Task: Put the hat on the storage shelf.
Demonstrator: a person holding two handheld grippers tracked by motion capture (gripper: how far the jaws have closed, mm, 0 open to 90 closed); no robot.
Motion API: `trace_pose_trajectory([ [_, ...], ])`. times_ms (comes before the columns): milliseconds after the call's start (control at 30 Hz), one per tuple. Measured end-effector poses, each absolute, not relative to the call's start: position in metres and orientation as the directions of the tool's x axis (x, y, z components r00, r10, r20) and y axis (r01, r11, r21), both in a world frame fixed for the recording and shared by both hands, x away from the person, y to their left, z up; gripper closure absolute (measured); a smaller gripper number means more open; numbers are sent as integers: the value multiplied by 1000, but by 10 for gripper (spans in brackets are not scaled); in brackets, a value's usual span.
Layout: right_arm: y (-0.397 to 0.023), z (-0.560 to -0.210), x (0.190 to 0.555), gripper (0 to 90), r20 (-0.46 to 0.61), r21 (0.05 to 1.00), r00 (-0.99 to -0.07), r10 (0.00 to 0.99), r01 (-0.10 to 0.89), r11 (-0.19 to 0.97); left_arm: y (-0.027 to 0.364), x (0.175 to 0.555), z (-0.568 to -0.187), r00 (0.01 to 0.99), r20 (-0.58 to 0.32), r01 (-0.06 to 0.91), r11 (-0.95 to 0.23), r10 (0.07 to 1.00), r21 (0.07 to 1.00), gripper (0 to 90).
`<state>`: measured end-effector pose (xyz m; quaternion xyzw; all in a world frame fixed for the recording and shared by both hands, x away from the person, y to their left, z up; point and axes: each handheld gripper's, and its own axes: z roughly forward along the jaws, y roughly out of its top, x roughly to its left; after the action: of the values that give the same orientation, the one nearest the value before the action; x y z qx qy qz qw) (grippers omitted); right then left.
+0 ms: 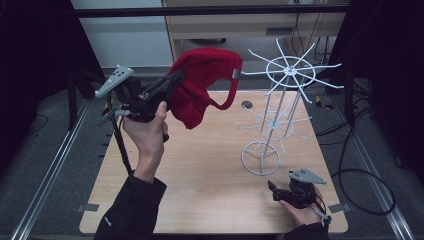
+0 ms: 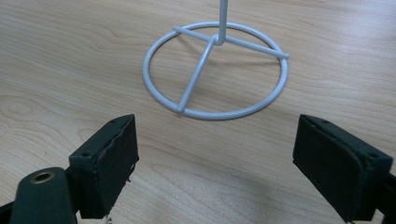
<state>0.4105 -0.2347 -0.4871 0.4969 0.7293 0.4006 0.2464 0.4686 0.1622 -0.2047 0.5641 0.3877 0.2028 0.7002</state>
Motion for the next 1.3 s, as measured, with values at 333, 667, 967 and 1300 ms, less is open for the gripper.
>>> trace_pose_trajectory([
  [333,-234,-487,411,146,40,828,-386,922,529,185,167,459,-185,627,-321,109,329,709,938,825],
  [667,-234,-488,411,146,37,826,-390,920,530,191,149,457,-174,652,-313,104,327,691,939,825],
  [967,-233,-488,411,147,32,824,-400,916,529,202,128,470,-176,633,-313,133,299,708,945,824],
  [1300,-232,-488,411,150,32,821,-405,914,532,207,128,477,-197,622,-316,171,269,717,948,820],
])
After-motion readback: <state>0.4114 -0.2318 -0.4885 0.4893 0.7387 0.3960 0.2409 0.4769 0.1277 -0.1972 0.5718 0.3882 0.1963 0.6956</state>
